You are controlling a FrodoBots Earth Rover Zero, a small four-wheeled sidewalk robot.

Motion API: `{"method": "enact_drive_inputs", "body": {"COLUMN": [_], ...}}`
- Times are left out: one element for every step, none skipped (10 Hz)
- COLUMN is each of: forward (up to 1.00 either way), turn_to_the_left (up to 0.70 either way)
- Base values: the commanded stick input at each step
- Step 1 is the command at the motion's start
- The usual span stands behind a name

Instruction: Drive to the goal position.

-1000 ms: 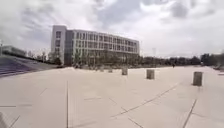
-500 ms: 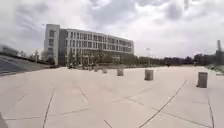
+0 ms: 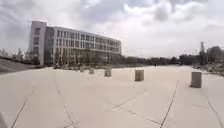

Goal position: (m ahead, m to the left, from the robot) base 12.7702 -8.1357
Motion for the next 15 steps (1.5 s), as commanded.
{"method": "enact_drive_inputs", "body": {"forward": [1.00,1.00,1.00,1.00,1.00,1.00,1.00,1.00,1.00,1.00,1.00,1.00,1.00,1.00,1.00], "turn_to_the_left": [-0.38,-0.38,-0.38,-0.38,-0.38,-0.38,-0.38,-0.38,-0.38,-0.38,-0.38,-0.38,-0.38,-0.38,-0.38]}}
